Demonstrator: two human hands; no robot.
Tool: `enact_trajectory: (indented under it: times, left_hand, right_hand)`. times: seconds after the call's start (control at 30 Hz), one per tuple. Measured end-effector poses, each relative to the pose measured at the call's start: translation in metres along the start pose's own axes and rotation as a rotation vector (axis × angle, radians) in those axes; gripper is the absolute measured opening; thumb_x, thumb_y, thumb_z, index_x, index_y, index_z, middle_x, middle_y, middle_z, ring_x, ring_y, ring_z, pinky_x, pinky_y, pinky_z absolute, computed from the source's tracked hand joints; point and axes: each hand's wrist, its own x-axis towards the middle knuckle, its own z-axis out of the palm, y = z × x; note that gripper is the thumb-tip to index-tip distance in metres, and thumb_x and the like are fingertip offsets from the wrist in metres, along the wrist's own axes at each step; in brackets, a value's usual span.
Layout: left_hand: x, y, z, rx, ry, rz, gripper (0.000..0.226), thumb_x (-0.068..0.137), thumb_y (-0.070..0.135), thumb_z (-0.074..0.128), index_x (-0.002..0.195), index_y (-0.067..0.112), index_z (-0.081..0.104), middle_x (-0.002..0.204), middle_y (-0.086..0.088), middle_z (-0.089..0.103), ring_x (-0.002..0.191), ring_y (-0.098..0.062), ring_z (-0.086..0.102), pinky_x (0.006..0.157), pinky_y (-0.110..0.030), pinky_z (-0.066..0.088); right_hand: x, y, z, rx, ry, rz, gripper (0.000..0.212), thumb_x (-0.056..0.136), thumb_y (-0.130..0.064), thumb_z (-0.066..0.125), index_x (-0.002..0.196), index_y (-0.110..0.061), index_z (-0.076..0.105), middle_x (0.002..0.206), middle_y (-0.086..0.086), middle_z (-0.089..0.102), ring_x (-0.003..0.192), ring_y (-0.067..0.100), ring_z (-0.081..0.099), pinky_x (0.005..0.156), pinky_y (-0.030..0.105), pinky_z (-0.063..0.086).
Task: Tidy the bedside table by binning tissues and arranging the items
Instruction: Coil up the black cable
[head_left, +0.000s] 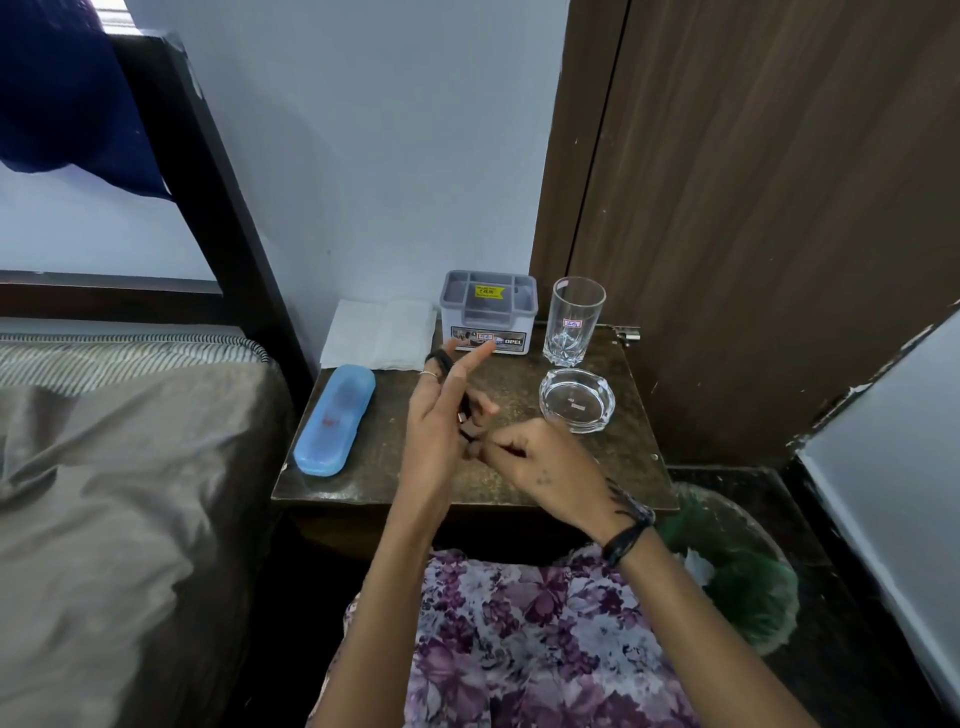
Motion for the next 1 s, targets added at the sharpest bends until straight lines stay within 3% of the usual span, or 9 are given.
enact_trajectory:
  times: [0.13,0.3,0.47,0.57,0.63,0.7,0.83,0.9,1.0]
  left_hand:
    - [-0.001,-0.011,-0.021,0.495,0.031,0.057,0.023,0.098,0.024,0.040,0.113,0.028,0.057,0.099,0.010,0.068,0.062,0.004,0.057,0.066,-0.020,0.047]
    - [-0.017,-0.010,-0.021,0.348,-0.199,-0.100,0.034,0.098,0.019,0.038,0.084,0.017,0.069,0.062,-0.008,0.071,0.037,-0.010,0.039,0.041,-0.020,0.032]
    - [-0.023,-0.002,-0.023,-0.076,-0.384,-0.172,0.042,0.091,0.027,0.034,0.080,0.013,0.072,0.049,-0.007,0.065,0.029,-0.007,0.031,0.044,-0.017,0.033]
    - [-0.025,-0.001,-0.022,-0.231,-0.384,-0.121,0.041,0.092,0.034,0.037,0.099,0.014,0.071,0.066,-0.004,0.072,0.037,-0.005,0.042,0.053,-0.017,0.040]
    - [-0.021,-0.003,-0.021,-0.292,-0.315,-0.079,0.040,0.094,0.035,0.037,0.114,0.014,0.064,0.093,-0.004,0.075,0.049,-0.005,0.054,0.063,-0.019,0.050]
    - [-0.016,-0.006,-0.019,-0.311,-0.213,-0.065,0.038,0.096,0.030,0.037,0.126,0.014,0.052,0.114,0.000,0.071,0.062,-0.005,0.064,0.064,-0.018,0.054]
    - [-0.009,-0.016,-0.018,0.127,-0.019,0.008,0.035,0.100,0.021,0.034,0.133,0.016,0.044,0.119,0.017,0.063,0.079,0.000,0.066,0.070,-0.012,0.051]
    - [-0.011,-0.021,-0.024,0.379,-0.020,0.030,0.034,0.100,0.025,0.034,0.130,0.016,0.046,0.119,0.012,0.062,0.074,0.004,0.064,0.072,-0.009,0.049]
    - [-0.018,-0.025,-0.030,0.629,-0.063,-0.030,0.017,0.098,0.029,0.039,0.097,0.021,0.054,0.083,-0.003,0.068,0.062,0.000,0.059,0.072,-0.028,0.050]
  right_hand:
    - [-0.007,-0.008,-0.021,-0.032,-0.018,-0.019,0.015,0.082,-0.037,0.066,0.084,-0.026,0.075,0.057,-0.002,0.067,0.043,0.006,0.045,0.046,0.025,0.037]
    - [0.006,-0.012,-0.047,-0.033,0.197,-0.019,0.012,0.075,-0.037,0.072,0.078,-0.026,0.075,0.072,-0.006,0.073,0.067,0.019,0.065,0.061,0.040,0.053]
    - [0.015,0.004,-0.035,0.085,0.283,-0.001,0.015,0.085,-0.037,0.061,0.084,-0.029,0.073,0.070,-0.006,0.070,0.060,0.016,0.062,0.064,0.043,0.051]
    - [0.010,0.013,-0.014,0.149,0.245,0.015,0.025,0.091,-0.039,0.050,0.087,-0.026,0.071,0.064,0.004,0.066,0.056,0.025,0.059,0.053,0.037,0.044]
    - [0.001,0.015,0.001,0.125,0.202,0.016,0.028,0.090,-0.048,0.043,0.084,-0.037,0.068,0.055,-0.005,0.060,0.043,0.006,0.051,0.044,0.017,0.033]
    - [-0.008,0.014,0.014,0.045,0.125,-0.003,0.028,0.091,-0.049,0.043,0.073,-0.041,0.064,0.047,-0.010,0.051,0.039,0.002,0.047,0.038,0.012,0.028]
    - [-0.016,0.009,0.019,-0.108,0.026,-0.026,0.024,0.087,-0.041,0.057,0.083,-0.025,0.074,0.055,-0.003,0.065,0.044,0.000,0.049,0.039,0.013,0.031]
    - [-0.013,0.005,0.006,-0.142,0.038,-0.039,0.017,0.084,-0.039,0.062,0.087,-0.027,0.075,0.068,-0.006,0.072,0.047,-0.003,0.052,0.045,0.010,0.035]
    - [-0.006,-0.003,-0.018,-0.192,0.079,-0.070,0.016,0.081,-0.038,0.066,0.089,-0.027,0.075,0.077,-0.009,0.073,0.060,0.006,0.061,0.054,0.022,0.049]
